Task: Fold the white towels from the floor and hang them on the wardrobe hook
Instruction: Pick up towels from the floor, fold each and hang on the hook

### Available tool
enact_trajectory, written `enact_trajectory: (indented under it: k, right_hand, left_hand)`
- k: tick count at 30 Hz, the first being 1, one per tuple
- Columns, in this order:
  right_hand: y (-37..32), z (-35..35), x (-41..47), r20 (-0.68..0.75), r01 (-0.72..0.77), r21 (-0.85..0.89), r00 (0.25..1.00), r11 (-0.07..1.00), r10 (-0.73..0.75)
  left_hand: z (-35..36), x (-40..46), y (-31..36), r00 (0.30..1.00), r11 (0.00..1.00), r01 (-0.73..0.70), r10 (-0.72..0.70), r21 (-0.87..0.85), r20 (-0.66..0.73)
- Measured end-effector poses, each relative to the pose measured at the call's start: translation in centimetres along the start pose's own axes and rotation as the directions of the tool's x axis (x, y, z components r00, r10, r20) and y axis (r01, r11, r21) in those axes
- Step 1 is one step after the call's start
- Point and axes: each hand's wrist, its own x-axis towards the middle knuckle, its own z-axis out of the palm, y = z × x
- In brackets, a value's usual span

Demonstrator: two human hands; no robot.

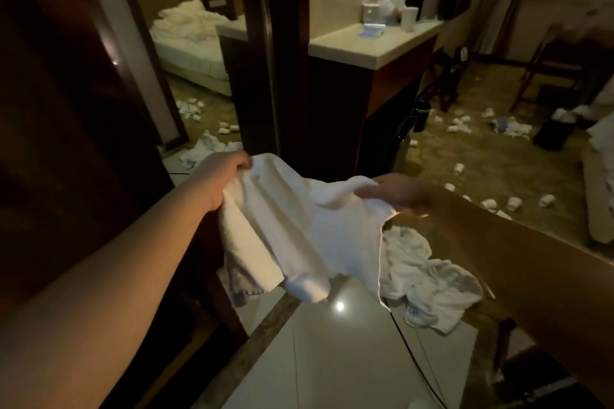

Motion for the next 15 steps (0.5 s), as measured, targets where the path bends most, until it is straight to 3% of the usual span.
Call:
enact_trajectory:
  k: [3,9,15]
  right_hand:
    - [-5.0,5.3,-2.9,0.068,0.067,0.206,0.994,0.976,-0.082]
    - [-11.4,17.3,-9.4,0.081,0.145,0.287,0.981,0.947,-0.175]
    - [-17.0,27.8,-16.6,0.072,0.175,0.462,0.97,0.87,-0.234]
  left_hand:
    - [-3.7,-3.8,-1.9,0.999,0.998,0.034,-0.036,-0.049,-0.036]
    - [-11.4,-12.6,-6.1,0.999,0.999,-0.025,0.026,-0.021,0.029]
    - [-19.7,-20.9,-10.8,0.971,0.971,-0.229,0.223,0.069,0.081]
